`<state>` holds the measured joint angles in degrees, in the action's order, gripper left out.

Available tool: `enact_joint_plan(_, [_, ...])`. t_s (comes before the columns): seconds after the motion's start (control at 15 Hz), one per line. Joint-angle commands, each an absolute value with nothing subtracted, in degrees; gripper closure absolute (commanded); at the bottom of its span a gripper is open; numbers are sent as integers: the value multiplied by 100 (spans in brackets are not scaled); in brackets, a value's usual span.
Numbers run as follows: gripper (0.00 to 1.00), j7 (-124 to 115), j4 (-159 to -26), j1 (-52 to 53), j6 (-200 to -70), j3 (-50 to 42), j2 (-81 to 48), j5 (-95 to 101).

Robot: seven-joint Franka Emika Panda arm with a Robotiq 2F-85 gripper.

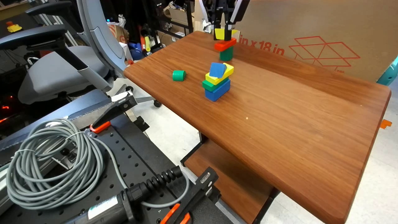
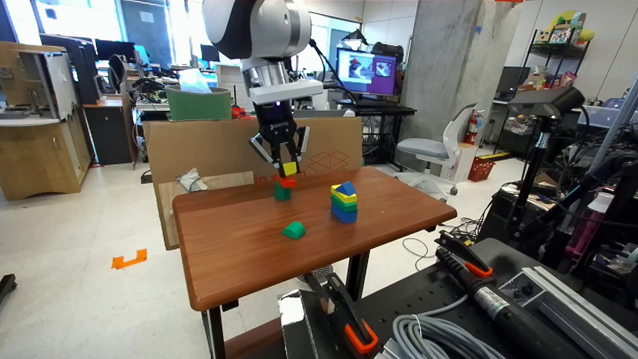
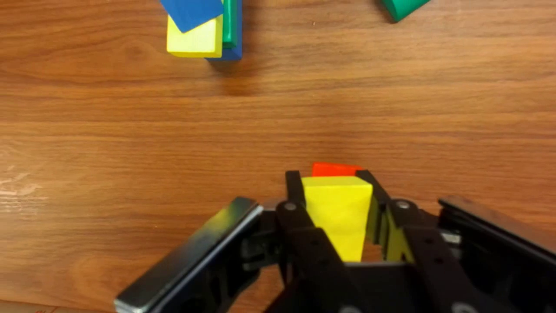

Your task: Put the yellow block on the table

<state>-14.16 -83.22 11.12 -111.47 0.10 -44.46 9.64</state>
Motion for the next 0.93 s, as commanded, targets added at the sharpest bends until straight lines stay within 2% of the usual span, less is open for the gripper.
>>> enact_joint_plan(0.0, [91,-1007,-8850,1006,-10878,-49,-3870,1060])
enact_joint_plan(0.33, [91,-603,-9658,656,-10961,-224,-3350,1132])
enact_joint_plan(0.87, [91,-502,-9295,151,-11012,-472,-3756,1075])
